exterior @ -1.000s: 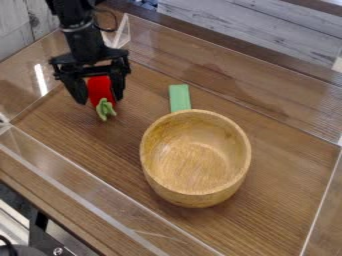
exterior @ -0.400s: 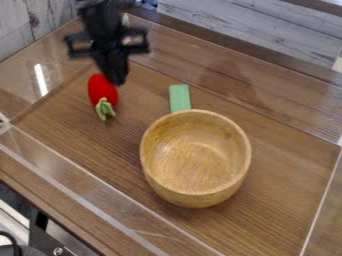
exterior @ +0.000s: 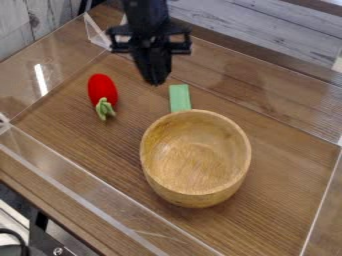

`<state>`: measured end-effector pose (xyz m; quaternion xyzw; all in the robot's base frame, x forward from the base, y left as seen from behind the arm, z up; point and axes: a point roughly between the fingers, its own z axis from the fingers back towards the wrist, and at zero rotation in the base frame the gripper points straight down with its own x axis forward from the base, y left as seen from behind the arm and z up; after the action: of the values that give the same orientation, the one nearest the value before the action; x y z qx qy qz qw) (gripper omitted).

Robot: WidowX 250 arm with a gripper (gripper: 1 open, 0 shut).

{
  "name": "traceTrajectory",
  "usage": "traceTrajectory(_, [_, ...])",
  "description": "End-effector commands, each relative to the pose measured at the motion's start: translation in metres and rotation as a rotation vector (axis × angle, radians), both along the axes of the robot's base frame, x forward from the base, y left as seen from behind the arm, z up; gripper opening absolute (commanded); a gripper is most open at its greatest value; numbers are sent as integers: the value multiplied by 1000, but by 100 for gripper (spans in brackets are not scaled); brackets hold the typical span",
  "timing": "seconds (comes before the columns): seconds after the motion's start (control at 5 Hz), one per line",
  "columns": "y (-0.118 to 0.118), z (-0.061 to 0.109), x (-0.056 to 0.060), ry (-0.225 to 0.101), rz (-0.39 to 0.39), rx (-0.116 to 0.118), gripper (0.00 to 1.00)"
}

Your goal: Move the red object to the right side of the table

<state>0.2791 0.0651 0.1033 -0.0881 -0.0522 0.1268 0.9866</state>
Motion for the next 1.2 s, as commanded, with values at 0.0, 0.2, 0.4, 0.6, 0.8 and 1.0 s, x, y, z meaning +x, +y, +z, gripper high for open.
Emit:
traceTrajectory(0.0, [18, 9, -3, -35, -17, 35, 100])
traceTrajectory(0.2, [36, 13, -3, -43, -6, 61, 100])
traceTrajectory(0.4, [56, 8, -1, -42, 42, 85, 100])
traceTrajectory(0.6, [69, 1, 1, -36, 79, 102, 100])
traceTrajectory(0.8, [67, -17, 6, -26, 66, 114, 100])
traceTrajectory(1.0, [62, -34, 10, -9, 50, 123, 100])
